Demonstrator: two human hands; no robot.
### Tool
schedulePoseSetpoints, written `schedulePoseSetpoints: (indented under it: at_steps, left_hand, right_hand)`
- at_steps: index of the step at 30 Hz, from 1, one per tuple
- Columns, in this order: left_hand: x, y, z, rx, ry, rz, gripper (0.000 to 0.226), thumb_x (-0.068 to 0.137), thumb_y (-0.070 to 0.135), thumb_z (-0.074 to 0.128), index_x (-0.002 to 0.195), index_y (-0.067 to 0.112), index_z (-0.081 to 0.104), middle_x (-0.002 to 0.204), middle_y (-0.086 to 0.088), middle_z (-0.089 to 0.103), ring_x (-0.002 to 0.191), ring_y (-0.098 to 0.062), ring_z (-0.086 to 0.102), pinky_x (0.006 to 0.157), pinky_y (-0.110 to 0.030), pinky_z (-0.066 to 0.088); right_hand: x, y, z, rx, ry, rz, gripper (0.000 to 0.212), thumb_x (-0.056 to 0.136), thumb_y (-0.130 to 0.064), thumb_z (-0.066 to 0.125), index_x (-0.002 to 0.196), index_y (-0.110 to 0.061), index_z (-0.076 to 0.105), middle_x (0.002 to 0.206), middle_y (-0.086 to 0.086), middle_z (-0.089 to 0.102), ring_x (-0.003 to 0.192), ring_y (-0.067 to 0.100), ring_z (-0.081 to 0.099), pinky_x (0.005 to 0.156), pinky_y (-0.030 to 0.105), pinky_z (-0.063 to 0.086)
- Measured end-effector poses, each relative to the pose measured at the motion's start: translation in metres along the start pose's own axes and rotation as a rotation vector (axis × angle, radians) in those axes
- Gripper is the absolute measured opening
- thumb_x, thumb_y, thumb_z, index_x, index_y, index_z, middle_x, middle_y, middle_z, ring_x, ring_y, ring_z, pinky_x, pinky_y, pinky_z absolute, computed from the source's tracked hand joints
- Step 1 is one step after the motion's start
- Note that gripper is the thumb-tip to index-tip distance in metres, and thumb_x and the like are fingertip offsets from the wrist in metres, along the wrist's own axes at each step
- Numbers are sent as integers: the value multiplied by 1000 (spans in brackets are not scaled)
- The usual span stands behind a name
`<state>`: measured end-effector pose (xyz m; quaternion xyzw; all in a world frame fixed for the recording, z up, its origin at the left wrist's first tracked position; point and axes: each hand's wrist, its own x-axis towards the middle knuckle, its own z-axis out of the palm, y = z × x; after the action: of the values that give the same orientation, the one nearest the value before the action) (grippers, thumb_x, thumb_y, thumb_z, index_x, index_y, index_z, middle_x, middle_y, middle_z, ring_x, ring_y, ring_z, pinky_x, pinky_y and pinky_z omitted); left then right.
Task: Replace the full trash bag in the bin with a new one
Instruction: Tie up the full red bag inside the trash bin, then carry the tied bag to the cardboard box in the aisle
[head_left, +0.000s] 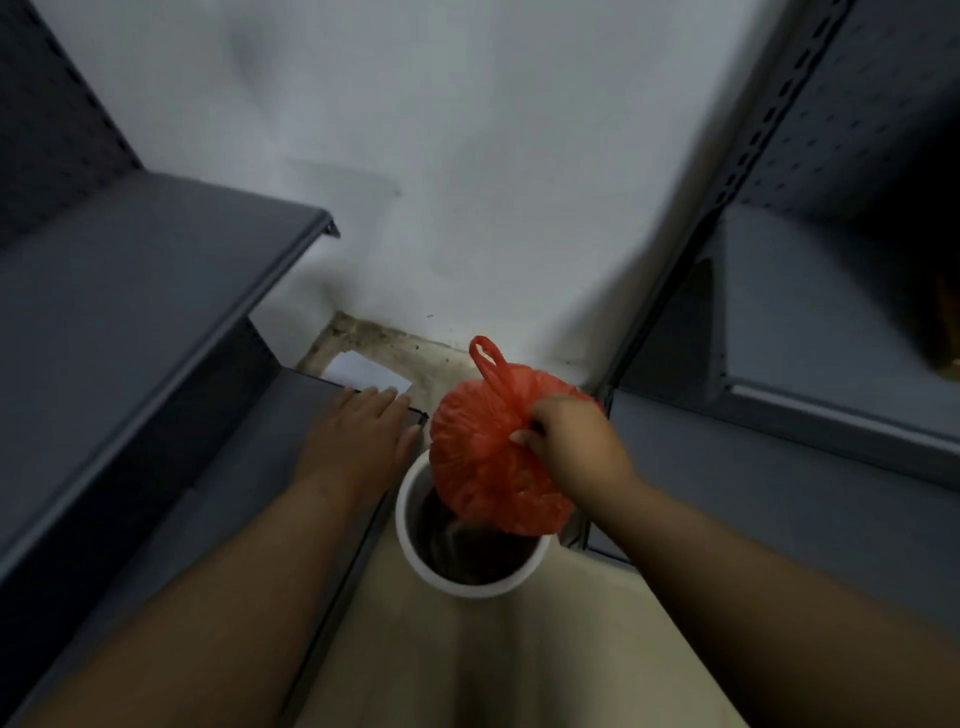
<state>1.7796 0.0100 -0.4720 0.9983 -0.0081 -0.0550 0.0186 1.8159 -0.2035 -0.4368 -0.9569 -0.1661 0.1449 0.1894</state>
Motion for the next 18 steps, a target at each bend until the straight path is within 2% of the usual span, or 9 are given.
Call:
schedulePoseSetpoints:
  at_steps: [3, 5, 7, 9, 10, 13, 18]
  left_hand:
    - [-11, 11, -66, 38, 38, 54, 49, 97, 38, 33, 140, 14, 39, 147, -5, 42, 136, -20, 35, 117, -39, 14]
    - [-17, 22, -110, 13, 86, 77, 47, 95, 38, 36, 131, 12, 50, 136, -8, 54, 127, -24, 47, 113, -41, 24]
    - [-22, 36, -155, -22, 132, 112, 51, 88, 40, 34, 110, 8, 66, 111, -13, 69, 103, -30, 64, 97, -42, 44]
    - [-27, 52, -195, -38, 179, 174, 53, 84, 41, 32, 95, 7, 71, 92, -13, 73, 82, -31, 69, 79, -41, 54]
    - [-30, 62, -215, -53, 182, 188, 52, 85, 41, 33, 96, 7, 71, 93, -13, 73, 82, -31, 69, 77, -40, 54]
    - [-38, 89, -266, -147, 217, 241, 46, 89, 38, 41, 113, 7, 65, 110, -14, 69, 99, -33, 64, 87, -41, 50]
    - [-51, 132, -318, -51, 230, 465, 56, 86, 44, 31, 96, 6, 70, 89, -13, 72, 78, -33, 67, 66, -41, 57]
  right_hand:
    - [-27, -20, -59, 24, 68, 48, 25, 94, -27, 55, 74, -12, 51, 86, 7, 54, 77, 20, 46, 68, 29, 32]
    - [-47, -32, -99, 36, 106, 85, 23, 94, -26, 54, 76, -12, 53, 88, 8, 54, 82, 24, 50, 70, 30, 33]
    - [-69, -41, -137, 41, 147, 128, 21, 94, -25, 55, 83, -8, 62, 95, 12, 59, 89, 28, 57, 75, 32, 40]
    - [-91, -48, -170, 16, 197, 170, 23, 93, -26, 56, 91, -6, 66, 103, 14, 62, 96, 31, 60, 81, 35, 45]
    - [-103, -50, -184, 2, 218, 190, 23, 92, -27, 57, 93, -6, 66, 105, 15, 63, 97, 32, 60, 82, 36, 47]
    - [-140, -54, -218, -24, 273, 280, 25, 91, -30, 57, 96, -7, 67, 106, 15, 64, 98, 33, 61, 83, 37, 47]
    - [-218, -50, -260, -26, 365, 488, 29, 92, -30, 57, 103, -5, 66, 110, 17, 62, 101, 34, 60, 82, 38, 46]
